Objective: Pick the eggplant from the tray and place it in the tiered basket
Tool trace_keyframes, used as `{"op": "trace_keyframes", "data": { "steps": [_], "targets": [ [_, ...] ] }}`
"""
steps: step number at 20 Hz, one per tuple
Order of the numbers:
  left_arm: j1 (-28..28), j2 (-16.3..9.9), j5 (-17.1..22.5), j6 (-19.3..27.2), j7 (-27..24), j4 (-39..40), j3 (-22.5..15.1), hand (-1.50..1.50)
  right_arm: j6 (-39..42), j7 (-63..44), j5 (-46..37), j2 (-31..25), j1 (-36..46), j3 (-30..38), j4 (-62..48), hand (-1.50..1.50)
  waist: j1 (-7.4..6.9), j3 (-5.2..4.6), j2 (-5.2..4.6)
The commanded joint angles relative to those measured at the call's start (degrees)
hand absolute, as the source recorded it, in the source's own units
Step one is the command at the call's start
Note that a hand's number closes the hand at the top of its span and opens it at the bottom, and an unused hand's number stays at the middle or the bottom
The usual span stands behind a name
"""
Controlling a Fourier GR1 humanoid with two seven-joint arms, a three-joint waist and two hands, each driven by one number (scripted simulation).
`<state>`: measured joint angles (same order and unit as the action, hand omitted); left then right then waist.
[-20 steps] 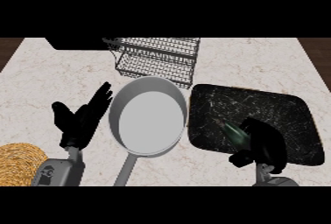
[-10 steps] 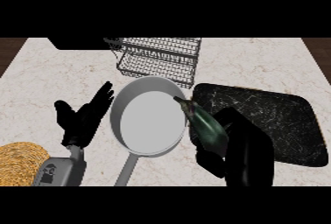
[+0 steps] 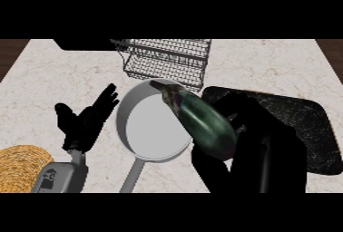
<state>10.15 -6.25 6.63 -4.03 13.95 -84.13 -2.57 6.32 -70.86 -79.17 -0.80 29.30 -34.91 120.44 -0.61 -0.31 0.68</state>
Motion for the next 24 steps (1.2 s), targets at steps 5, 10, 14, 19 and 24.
{"op": "trace_keyframes", "data": {
  "steps": [5, 10, 14, 19, 24],
  "targets": [
    [2.2, 0.6, -1.2, 0.8, 0.1, 1.0, -0.4, 0.0, 9.8, -14.1, 6.9, 0.8, 18.2, 7.7, -10.5, 1.5, -1.47, -0.01, -0.43],
    [0.4, 0.9, -1.0, -0.1, -0.6, 0.1, -1.4, 0.0, 10.9, -12.4, 10.5, 0.8, 29.2, 17.3, -20.2, 1.5, -2.21, 0.04, -0.4],
    [0.5, 2.0, -1.5, 0.3, -0.3, 0.5, -2.5, 0.0, 7.8, -10.3, 13.5, 0.8, 37.8, 25.4, -29.9, 1.5, -2.39, 0.1, -0.71],
    [2.7, 2.6, -1.7, 0.8, 0.2, 0.8, -2.3, 0.0, -0.9, -6.2, 13.3, 0.8, 43.3, 30.1, -45.0, 1.5, -2.58, 0.16, -1.29],
    [2.8, 1.3, -0.7, -0.5, -1.0, 1.1, -0.8, 0.0, -9.6, 2.4, 13.5, 0.8, 47.7, 36.5, -58.1, 1.5, -2.62, 0.18, -1.62]
  ]
}}
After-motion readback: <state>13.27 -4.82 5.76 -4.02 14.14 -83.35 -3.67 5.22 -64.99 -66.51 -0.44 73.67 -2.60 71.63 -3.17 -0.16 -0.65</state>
